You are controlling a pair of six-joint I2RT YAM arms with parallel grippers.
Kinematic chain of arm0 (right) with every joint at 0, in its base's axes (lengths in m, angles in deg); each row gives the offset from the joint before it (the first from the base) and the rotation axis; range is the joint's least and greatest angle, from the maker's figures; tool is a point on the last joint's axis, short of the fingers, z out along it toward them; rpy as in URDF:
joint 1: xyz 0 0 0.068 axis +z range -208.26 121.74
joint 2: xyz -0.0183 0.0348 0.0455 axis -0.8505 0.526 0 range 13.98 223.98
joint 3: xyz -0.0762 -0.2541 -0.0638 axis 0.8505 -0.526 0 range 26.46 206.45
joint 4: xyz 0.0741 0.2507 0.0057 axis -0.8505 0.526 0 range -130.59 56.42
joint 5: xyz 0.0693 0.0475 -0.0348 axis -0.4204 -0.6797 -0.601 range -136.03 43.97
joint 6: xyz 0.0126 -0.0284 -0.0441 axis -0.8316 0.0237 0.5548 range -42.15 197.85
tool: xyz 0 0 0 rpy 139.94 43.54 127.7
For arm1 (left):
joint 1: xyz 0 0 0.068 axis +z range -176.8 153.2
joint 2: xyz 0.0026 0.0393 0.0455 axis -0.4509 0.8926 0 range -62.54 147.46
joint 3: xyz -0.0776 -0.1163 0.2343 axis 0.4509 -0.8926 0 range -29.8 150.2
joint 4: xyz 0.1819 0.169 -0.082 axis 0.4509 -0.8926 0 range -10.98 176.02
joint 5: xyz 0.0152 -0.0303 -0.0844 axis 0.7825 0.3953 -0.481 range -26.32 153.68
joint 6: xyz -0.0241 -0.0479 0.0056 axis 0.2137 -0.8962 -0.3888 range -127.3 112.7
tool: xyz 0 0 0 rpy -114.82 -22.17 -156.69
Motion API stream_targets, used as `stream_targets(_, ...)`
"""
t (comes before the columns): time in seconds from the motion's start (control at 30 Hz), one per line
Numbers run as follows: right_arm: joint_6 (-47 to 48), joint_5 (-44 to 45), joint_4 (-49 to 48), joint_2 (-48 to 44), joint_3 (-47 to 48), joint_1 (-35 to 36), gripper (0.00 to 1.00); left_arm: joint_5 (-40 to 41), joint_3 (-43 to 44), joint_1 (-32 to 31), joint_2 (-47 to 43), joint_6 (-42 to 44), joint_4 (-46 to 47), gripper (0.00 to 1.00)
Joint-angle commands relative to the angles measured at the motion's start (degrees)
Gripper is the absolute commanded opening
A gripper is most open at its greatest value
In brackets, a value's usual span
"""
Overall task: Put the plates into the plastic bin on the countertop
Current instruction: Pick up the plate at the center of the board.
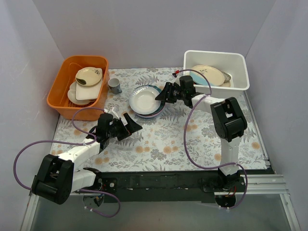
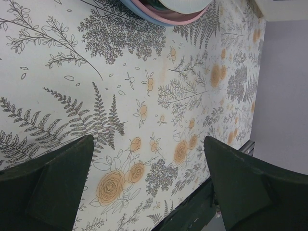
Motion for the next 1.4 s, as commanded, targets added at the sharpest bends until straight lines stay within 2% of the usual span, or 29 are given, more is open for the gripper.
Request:
stream_targets(0.0, -1.57, 0.69, -1.18, 2.49, 3.37, 0.4, 0.52, 0.38, 0.04, 0.28, -1.92, 1.12, -0.54, 0.98)
stream_targets(0.3, -2.8, 0.43, -2.23, 6.45, 4.6, 1.02, 0.41, 0.38, 0.48, 0.28, -1.66, 1.47, -0.89, 0.98)
stream_targets(0.4, -3.15, -0.36, -3.19, 6.98, 4.6, 1.19, 0.27, 0.29, 0.83, 0.28, -1.48, 1.56, -1.24, 0.98)
stream_targets(0.43, -3.24, -0.62, -3.72, 6.98, 4.43, 1.2, 0.14, 0.38, 0.84, 0.28, -1.65, 1.56, -1.24, 0.98)
stream_targets(0.47, -3.33, -0.45, -3.98, 6.72, 4.16, 1.2, 0.08, 0.38, 0.92, 0.19, -1.66, 1.65, -1.33, 0.98)
stream_targets(0.53, -3.42, -0.1, -3.99, 6.19, 3.73, 1.2, 0.01, 0.56, 1.1, 0.28, -1.92, 1.65, -1.59, 0.98)
stream_targets(1.37, -2.98, 1.14, -5.92, 1.35, -0.23, 1.28, 0.01, 2.31, 0.57, 0.28, -7.02, 1.82, -3.97, 0.98)
